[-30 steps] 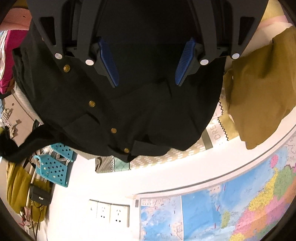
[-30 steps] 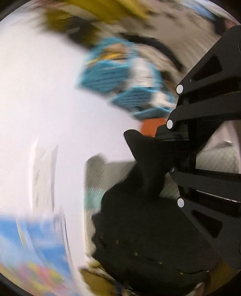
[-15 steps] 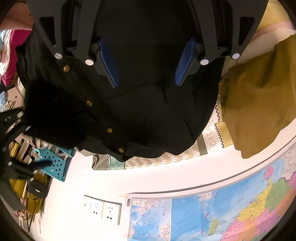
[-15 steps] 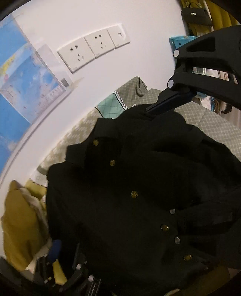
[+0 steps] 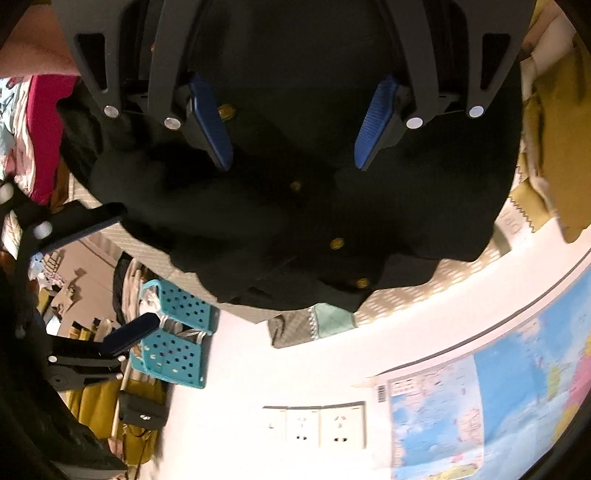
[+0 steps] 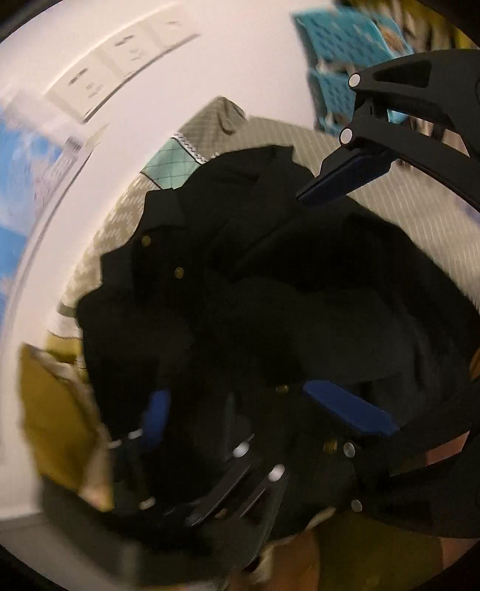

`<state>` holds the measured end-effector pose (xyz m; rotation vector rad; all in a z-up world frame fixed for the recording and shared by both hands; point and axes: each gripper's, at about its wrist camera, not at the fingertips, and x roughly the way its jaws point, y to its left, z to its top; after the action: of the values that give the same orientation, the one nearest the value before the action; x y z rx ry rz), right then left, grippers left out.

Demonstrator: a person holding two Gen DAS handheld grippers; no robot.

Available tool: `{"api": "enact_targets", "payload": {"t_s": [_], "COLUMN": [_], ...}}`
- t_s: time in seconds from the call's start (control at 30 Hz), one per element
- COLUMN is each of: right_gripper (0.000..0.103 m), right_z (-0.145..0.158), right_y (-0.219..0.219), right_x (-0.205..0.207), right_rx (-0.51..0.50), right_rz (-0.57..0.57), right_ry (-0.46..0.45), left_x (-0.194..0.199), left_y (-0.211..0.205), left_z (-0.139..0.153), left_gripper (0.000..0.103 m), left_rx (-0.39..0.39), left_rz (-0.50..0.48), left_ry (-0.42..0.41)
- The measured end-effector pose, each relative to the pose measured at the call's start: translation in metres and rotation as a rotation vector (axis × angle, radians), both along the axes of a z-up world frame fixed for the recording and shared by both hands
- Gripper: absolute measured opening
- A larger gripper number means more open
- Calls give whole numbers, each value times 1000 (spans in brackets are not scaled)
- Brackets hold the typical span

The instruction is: Fold large clothes

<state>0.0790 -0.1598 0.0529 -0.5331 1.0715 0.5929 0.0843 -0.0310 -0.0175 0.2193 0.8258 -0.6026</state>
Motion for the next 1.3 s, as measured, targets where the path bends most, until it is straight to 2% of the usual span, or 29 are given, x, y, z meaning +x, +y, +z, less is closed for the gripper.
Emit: {"api": "enact_targets", "payload": {"t_s": [0.07, 0.17, 0.23, 0.33, 0.4, 0.47, 0.53, 0.63, 0.67, 0.7, 0.73, 0.8, 0.87, 0.9, 0.97, 1.03, 1.13, 1.2, 1.23, 1.27, 1.3], "right_gripper": [97, 97, 96, 86, 85, 85, 84, 84, 84, 77, 69, 41, 17, 14, 12, 11, 12, 23, 29, 43, 51], "right_z": [13, 14, -1, -36, -58, -78, -99, -121, -125, -130, -135, -139, -135, -129, -111, -98, -105, -121, -127, -129, -127], "right_y": [-18, -43, -63, -87, -112, -138, -159, -175, -175, -174, -173, -172, -173, -179, -193, -212, -214, -209, -212, -216, -223], "right_x": [-9, -17, -17, -6, 10, 25, 48, 74, 78, 85, 91, 98, 99, 97, 91, 85, 87, 90, 89, 89, 85], "right_rx": [135, 172, 221, 211, 260, 348, 479, 603, 620, 654, 683, 717, 712, 739, 766, 820, 725, 647, 638, 643, 655], "right_rz": [-12, -82, -146, -270, -384, -477, -557, -628, -630, -631, -629, -613, -575, -562, -564, -578, -614, -642, -666, -690, -724], "right_ry": [10, -55, -44, -42, -24, 23, 75, 131, 143, 162, 185, 223, 210, 198, 134, 92, 95, 130, 129, 122, 101], "left_x": [0, 3, 2, -8, -21, -34, -37, -20, -13, -3, 3, 14, 23, 28, 43, 55, 68, 73, 73, 71, 68], "left_y": [-1, 2, 4, 3, -9, -29, -47, -64, -67, -67, -64, -49, -22, -6, 35, 67, 87, 98, 103, 107, 110], "left_z": [-1, -5, -6, -1, 1, -3, -13, -27, -32, -38, -41, -41, -29, -21, -6, -1, -10, -21, -23, -25, -24], "left_gripper": [66, 66, 66, 66, 72, 82, 82, 82, 78, 62, 53, 21, 17, 16, 16, 15, 21, 36, 36, 36, 37], "left_rx": [-7, -4, -11, -61, -53, -16, 9, 33, 44, 59, 46, -27, -98, -137, -258, -326, -221, -192, -186, -179, -171], "left_rz": [2, 11, 5, -24, -75, -145, -185, -160, -142, -110, -95, -83, -29, 8, 79, 145, 269, 330, 349, 363, 374], "left_ry": [3, 10, 18, 40, 10, -15, 14, 75, 83, 104, 141, 209, 206, 204, 227, 253, 249, 291, 294, 287, 275]}}
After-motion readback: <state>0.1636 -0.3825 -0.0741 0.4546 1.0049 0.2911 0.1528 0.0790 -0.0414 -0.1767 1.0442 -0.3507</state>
